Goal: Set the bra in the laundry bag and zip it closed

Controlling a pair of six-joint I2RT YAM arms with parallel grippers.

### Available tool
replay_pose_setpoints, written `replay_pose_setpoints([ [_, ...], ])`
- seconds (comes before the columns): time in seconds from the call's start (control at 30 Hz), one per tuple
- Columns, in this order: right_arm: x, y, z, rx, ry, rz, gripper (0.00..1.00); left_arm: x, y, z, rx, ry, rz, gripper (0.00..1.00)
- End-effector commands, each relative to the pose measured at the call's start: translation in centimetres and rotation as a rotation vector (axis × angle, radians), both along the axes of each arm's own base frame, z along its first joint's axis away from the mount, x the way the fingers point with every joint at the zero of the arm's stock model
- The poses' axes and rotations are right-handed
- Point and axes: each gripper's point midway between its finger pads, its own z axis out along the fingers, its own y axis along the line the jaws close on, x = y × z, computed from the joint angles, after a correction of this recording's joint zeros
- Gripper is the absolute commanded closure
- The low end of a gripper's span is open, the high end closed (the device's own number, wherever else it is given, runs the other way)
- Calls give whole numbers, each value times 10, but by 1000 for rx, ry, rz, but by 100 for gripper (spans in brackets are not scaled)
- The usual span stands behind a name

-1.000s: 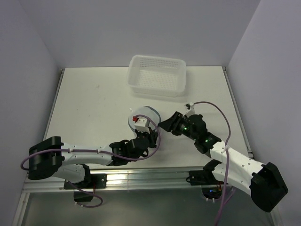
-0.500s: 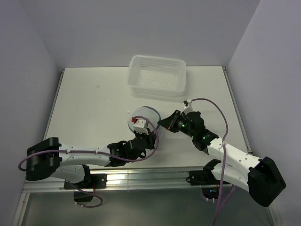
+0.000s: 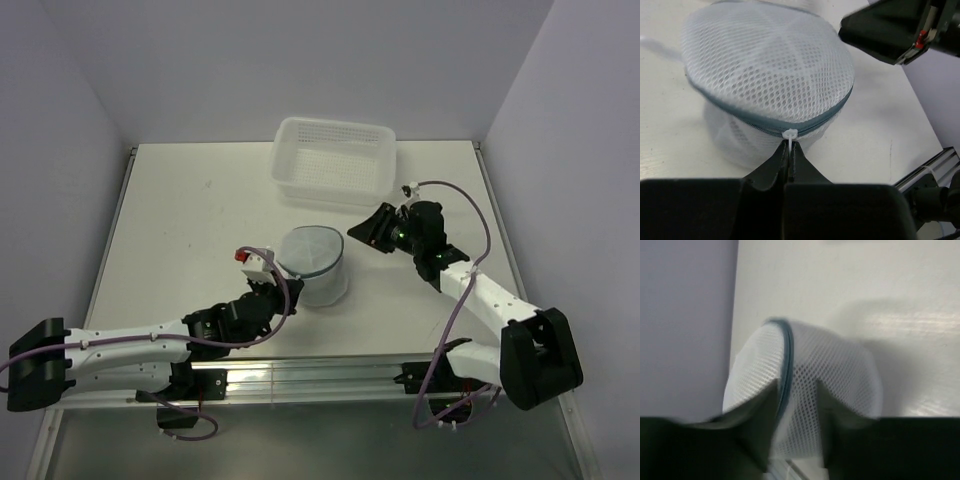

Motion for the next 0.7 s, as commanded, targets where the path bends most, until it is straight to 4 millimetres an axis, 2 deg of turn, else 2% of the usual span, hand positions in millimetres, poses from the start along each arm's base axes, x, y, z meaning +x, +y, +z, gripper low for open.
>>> replay_pose_setpoints([
  [0.0,26,-22,32,-53,-149,-126,49,0,2,-3,34,5,5,100],
  [0.03,12,-15,20,-54,-119,-107,31,0,-7,-2,38,6,-12,100],
  [0.07,2,-13,31,-31,-153,-103,28,0,-16,6,3,-6,-25,100],
  [0.1,-5,-12,30,-21,-155,-114,24,-1,-23,8,-4,-10,-40,100],
  [0.13,-22,-2,18,-7,-124,-90,20,0,-34,6,6,-9,-51,100],
  [0.17,-32,1,26,18,-150,-88,20,0,-41,7,0,-9,-65,100],
  [0.23,-45,8,21,52,-129,-96,20,1,-56,8,-3,-10,-77,100],
  [0.27,-58,14,15,62,-117,-69,20,0,-60,9,-10,-10,-85,100],
  [0.4,-73,27,14,115,-95,-23,29,-3,-77,14,-20,-17,-122,100],
  [0.53,-77,44,24,112,-100,13,37,-7,-86,14,-26,-16,-148,100],
  [0.57,-76,46,21,104,-89,15,37,-8,-86,14,-26,-16,-151,100],
  [0.67,-73,52,17,101,-82,22,55,-10,-87,13,-29,-17,-160,100],
])
